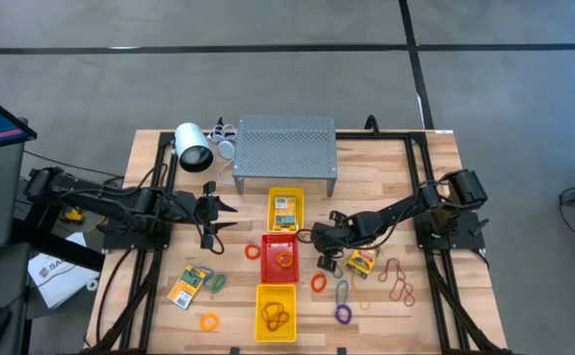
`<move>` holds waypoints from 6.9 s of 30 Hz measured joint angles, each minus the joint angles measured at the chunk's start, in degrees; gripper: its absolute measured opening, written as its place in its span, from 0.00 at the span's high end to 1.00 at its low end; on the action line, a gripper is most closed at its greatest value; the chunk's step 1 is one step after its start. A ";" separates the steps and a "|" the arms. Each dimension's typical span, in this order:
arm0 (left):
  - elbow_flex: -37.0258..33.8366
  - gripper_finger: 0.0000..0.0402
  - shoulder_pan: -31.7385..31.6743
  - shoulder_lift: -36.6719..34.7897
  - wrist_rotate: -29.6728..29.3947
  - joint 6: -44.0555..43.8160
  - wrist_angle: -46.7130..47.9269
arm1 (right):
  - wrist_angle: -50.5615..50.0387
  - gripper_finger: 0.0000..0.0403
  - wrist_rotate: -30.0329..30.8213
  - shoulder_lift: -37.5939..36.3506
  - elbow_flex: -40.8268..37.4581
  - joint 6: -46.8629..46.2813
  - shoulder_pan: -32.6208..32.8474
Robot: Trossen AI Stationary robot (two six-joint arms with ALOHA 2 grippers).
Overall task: Pick & Place Office Desk Supplies
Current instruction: Put the red rubber band into the bottom yellow bin
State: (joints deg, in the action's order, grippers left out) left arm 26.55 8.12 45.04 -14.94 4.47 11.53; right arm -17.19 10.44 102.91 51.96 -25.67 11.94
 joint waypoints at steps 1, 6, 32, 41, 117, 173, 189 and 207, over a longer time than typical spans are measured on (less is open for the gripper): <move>0.00 0.62 0.00 0.00 0.00 0.00 0.00 | -0.77 0.99 -0.16 0.00 0.51 0.02 -0.06; 0.00 0.62 0.00 0.00 0.02 0.00 -0.02 | -6.54 1.00 -0.31 0.31 3.84 1.75 -0.10; 0.00 0.62 0.00 0.00 0.02 0.00 -0.04 | -43.03 1.00 10.59 0.11 30.32 7.33 1.27; 0.00 0.62 0.00 0.01 0.04 -0.01 -0.08 | -43.45 1.00 12.00 0.07 40.59 10.88 3.64; 0.00 0.62 6.21 0.02 26.16 -10.97 -11.58 | -5.32 1.00 -3.14 20.48 43.29 -5.87 19.12; 0.00 0.62 6.16 0.02 26.15 -10.84 -11.53 | -8.61 0.54 -16.70 21.84 51.75 -0.89 15.85; 0.00 0.62 6.16 0.00 26.12 -10.80 -11.10 | -43.92 0.55 8.74 21.84 64.20 1.66 16.47; 0.09 0.62 6.16 -15.07 26.14 -7.90 -12.95 | -41.74 0.55 6.00 21.99 65.73 12.93 12.92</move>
State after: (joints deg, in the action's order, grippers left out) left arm 26.63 14.28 29.97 11.20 -3.43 -1.42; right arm -58.93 16.44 124.91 117.69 -12.74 24.86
